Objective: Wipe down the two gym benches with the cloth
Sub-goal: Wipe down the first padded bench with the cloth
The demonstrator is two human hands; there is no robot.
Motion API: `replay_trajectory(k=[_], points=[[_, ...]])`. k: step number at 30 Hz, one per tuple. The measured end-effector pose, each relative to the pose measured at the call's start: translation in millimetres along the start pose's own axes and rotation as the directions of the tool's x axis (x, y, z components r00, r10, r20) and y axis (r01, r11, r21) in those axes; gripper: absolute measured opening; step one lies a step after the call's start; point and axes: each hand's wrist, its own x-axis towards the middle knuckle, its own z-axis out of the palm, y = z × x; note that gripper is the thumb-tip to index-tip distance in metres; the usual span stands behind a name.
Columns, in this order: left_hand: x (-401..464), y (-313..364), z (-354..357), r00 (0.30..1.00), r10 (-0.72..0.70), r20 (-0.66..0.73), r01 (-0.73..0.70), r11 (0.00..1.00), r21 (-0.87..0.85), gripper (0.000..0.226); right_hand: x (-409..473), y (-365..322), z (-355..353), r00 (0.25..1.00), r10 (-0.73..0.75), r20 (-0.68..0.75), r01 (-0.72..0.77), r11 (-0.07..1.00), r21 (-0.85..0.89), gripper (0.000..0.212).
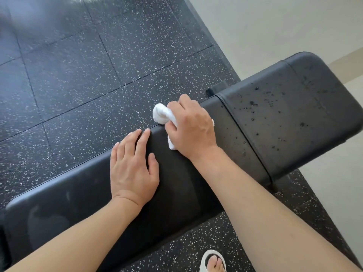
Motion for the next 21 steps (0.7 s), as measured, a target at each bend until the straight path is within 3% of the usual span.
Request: replay_trajectory(k=[2,7,12,18,21], points=[[-1,-1,-1,1.0,-0.004,0.02,0.004,1.0,-0.002,0.062,-39,-5,-8,1.0,-0.008,0.012,0.007,0.997,0.074,0.024],[0,1,-2,1.0,-0.004,0.018,0.004,1.0,-0.007,0.062,-159,28,-40,0.966,-0.232,0.117,0.221,0.97,0.099,0.039],[-1,-1,0,1.0,0.01,0.001,-0.01,1.0,0.005,0.061,-151,76,-59,0.934,-0.346,0.089,0.344,0.938,0.041,0.041],[0,-5,6,1.0,0.016,-0.008,-0.016,1.0,0.02,0.062,-25,62,-27,0.991,-0.128,-0.026,0.126,0.99,-0.068,0.024],[1,-5,5,1.0,0.017,-0.017,-0.017,1.0,0.022,0.063,29,46,-11,0.999,-0.046,-0.011,0.045,0.994,-0.098,0.018]])
